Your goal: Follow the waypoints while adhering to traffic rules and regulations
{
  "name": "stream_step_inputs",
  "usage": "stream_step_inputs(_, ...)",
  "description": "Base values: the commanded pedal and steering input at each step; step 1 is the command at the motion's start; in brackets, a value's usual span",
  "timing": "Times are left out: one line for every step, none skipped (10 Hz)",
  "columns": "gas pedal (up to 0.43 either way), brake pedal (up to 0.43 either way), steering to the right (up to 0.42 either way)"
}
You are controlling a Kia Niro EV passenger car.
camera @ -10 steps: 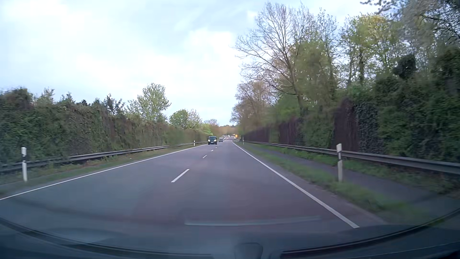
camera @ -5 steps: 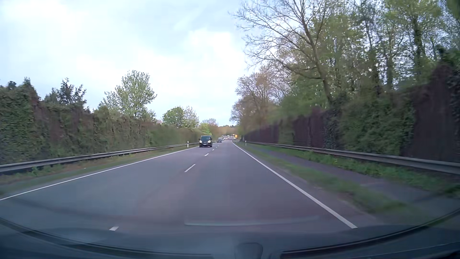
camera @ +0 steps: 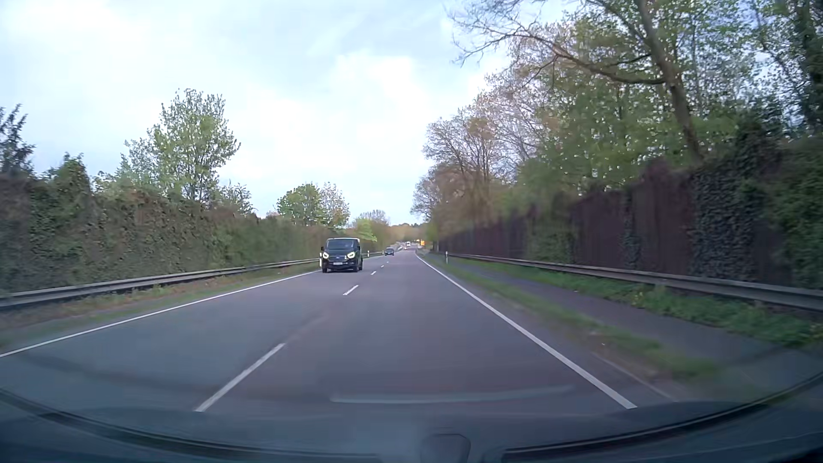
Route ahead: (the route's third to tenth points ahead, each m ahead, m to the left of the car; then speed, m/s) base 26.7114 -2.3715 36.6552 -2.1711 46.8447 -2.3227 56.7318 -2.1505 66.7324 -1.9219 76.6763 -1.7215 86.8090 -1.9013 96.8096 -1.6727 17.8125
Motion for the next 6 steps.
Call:
stream_step_inputs(0.059, 0.000, -0.003)
stream_step_inputs(0.059, 0.000, -0.003)
stream_step_inputs(0.059, 0.000, -0.003)
stream_step_inputs(0.059, 0.000, -0.003)
stream_step_inputs(0.059, 0.000, -0.003)
stream_step_inputs(0.059, 0.000, -0.003)
